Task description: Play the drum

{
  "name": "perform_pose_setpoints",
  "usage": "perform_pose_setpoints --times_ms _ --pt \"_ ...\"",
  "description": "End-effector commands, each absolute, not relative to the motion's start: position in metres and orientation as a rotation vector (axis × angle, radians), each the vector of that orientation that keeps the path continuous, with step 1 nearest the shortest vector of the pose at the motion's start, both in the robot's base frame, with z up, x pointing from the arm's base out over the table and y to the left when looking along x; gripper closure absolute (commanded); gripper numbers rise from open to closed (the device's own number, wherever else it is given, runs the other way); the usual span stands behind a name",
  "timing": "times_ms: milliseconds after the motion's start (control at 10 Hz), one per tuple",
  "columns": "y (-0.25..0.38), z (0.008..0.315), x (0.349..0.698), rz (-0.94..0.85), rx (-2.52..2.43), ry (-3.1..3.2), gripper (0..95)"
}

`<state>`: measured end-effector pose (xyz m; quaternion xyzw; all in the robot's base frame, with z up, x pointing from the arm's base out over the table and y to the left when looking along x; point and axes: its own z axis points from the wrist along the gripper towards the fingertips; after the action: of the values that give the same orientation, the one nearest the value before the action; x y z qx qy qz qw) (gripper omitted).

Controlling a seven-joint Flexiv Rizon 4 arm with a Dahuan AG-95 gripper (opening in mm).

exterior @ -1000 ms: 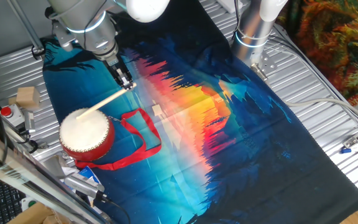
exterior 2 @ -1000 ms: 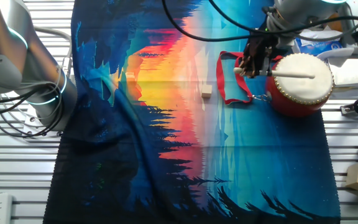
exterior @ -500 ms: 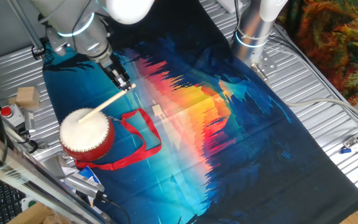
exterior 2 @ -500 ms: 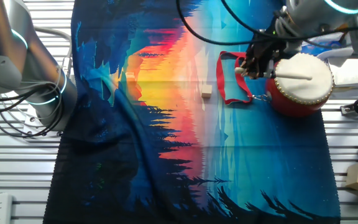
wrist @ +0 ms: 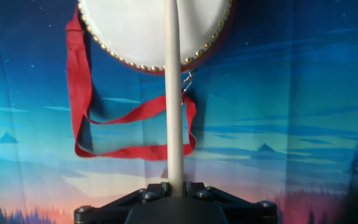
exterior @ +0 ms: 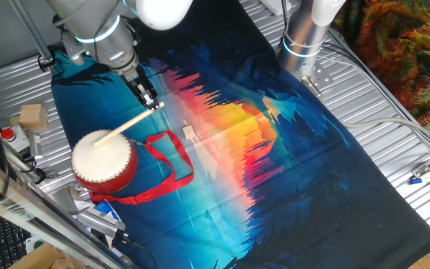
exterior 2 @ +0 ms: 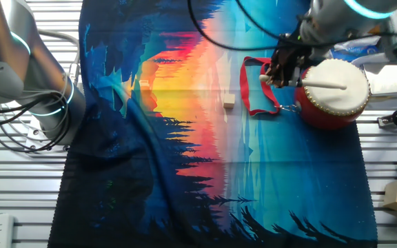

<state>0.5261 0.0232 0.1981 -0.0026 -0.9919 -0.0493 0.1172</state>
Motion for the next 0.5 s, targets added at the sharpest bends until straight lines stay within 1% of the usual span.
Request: perform_pose_setpoints --times_ms 100,500 --pt "0.0229 0.1988 0.5273 -0.142 -0.011 -2.901 95.0" --pt "0.0229 0.1988 0.5273 -0.138 -0.01 -2.907 95.0"
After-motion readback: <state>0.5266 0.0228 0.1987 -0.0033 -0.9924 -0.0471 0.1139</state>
